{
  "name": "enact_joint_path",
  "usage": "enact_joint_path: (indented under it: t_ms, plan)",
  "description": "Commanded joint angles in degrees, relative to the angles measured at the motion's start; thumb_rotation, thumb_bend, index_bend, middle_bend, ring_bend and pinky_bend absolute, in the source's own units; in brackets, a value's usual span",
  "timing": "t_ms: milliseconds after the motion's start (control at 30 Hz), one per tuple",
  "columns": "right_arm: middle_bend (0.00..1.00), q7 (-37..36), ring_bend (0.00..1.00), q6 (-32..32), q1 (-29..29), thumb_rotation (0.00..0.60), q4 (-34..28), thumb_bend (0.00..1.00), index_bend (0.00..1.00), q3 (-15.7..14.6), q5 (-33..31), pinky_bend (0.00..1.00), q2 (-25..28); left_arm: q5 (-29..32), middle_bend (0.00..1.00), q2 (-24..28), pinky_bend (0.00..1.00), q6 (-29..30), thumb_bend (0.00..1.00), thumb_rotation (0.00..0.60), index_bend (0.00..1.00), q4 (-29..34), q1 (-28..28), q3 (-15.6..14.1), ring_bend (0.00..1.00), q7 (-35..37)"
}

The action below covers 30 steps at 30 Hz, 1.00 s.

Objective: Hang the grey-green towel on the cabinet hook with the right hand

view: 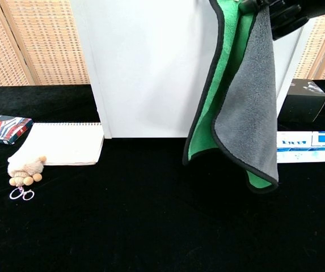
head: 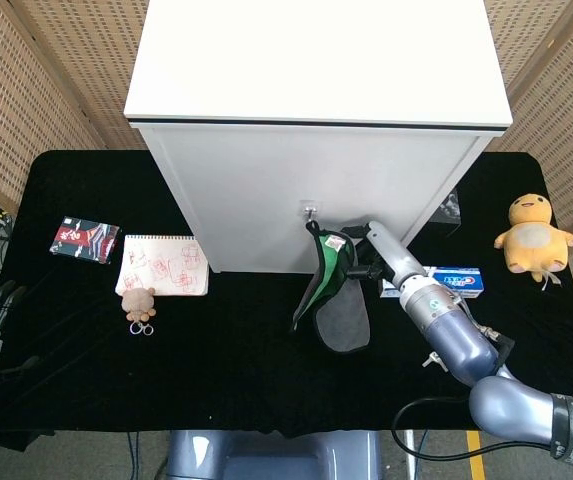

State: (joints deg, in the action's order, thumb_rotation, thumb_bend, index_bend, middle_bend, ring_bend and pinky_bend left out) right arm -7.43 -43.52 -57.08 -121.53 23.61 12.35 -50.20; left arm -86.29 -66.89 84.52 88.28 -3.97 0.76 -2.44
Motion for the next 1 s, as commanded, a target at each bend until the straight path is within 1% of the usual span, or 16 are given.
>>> enact_joint_path:
  t_ms: [33,300,600,1000]
  plan:
    - [1.00,-0.1,1.00,0.2,-0.2,0.600,0.2,0.79,0.92,-0.3,-0.2,1.00,0.0,0.0,0.00,0.0,0.00,0.1,0.00,0.600,0.00,0.0,0.0,0.0,0.00,0.0]
    - [1.00,-0.1,1.00,0.7,-0.7,0.600,0.6,0.79,0.92,-0.9,-0.5,1.00,0.0,0.1,0.00,0.0,0.00,0.0,0.00,0.600,0.00,-0.1,0.0,0.0,0.00,0.0]
    - [1.00,-0.8,1.00,0.3,-1.3,0.600,1.0,0.79,0.92,-0.6,-1.5,1.00,0.1,0.1,0.00,-0.1,0.00,-0.1,0.00,0.600,0.00,-0.1,0.0,0.0,0.00,-0.1]
    - [1.00,0.8,1.00,0.9,-3.0,0.600,1.2,0.80,0.92,-2.5,-4.4,1.00,0.7,0.1,0.00,0.0,0.00,0.1,0.00,0.600,0.00,0.0,0.0,0.1,0.00,0.0]
